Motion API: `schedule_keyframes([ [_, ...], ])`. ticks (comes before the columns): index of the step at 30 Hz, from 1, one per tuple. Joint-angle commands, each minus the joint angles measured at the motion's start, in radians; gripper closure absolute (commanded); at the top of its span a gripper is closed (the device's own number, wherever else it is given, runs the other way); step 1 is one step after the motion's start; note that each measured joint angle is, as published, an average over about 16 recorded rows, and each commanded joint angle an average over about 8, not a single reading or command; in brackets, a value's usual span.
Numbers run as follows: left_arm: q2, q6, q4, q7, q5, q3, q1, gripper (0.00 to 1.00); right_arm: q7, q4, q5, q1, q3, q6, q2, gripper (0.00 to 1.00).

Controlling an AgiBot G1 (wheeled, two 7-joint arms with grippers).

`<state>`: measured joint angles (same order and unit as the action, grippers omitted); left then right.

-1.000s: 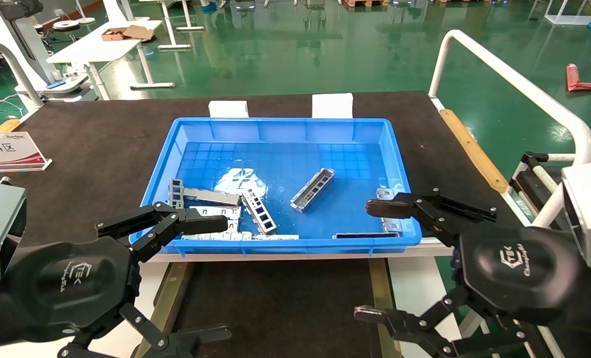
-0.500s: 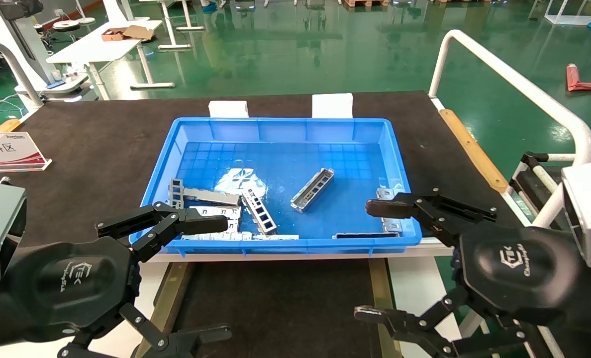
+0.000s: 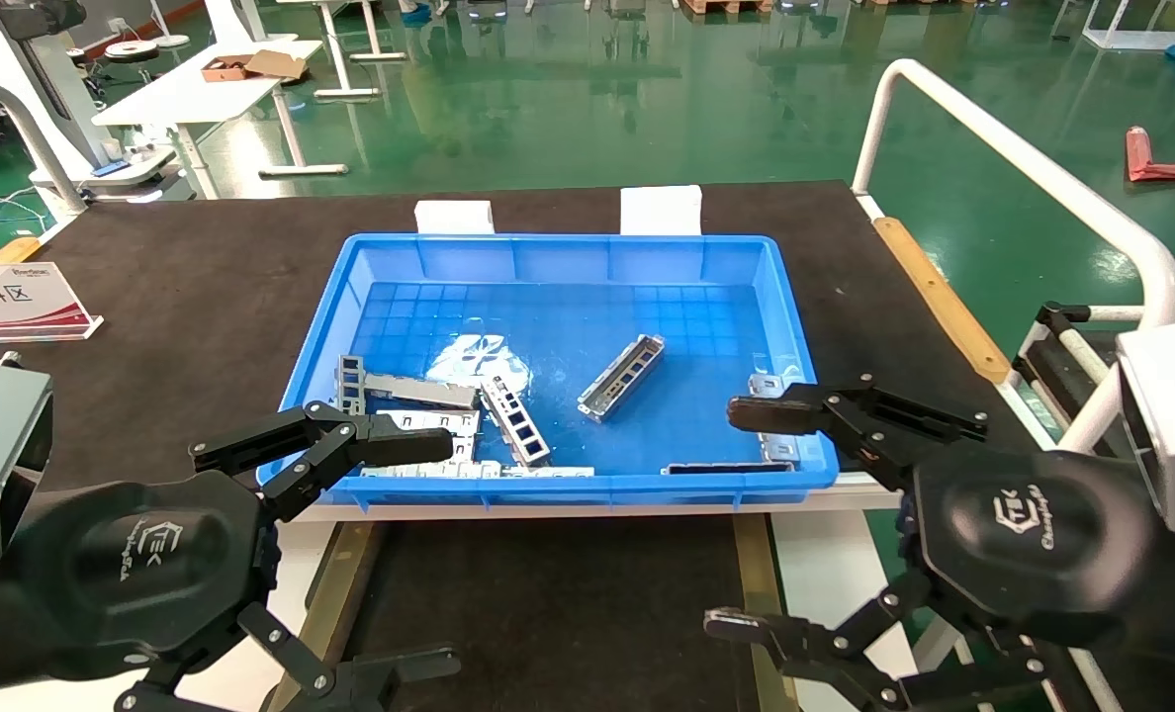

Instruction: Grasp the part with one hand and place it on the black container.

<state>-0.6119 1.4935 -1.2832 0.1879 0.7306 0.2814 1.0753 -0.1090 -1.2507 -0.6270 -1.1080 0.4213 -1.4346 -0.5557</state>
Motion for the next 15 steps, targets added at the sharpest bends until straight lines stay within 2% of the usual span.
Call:
schedule_keyframes([
  [1, 0.0, 0.0, 0.0, 0.0, 0.0, 0.0, 0.0, 0.0, 0.0, 0.0, 0.0, 0.0, 0.0, 0.0, 0.0, 0.0],
  [8, -0.006, -0.009, -0.002, 0.002, 0.011, 0.005, 0.004, 0.0, 0.0, 0.0, 0.0, 0.0, 0.0, 0.0, 0.0, 0.0],
  [15, -0.031, -0.048, 0.007, -0.006, 0.069, 0.024, 0.03, 0.0, 0.0, 0.0, 0.0, 0.0, 0.0, 0.0, 0.0, 0.0],
])
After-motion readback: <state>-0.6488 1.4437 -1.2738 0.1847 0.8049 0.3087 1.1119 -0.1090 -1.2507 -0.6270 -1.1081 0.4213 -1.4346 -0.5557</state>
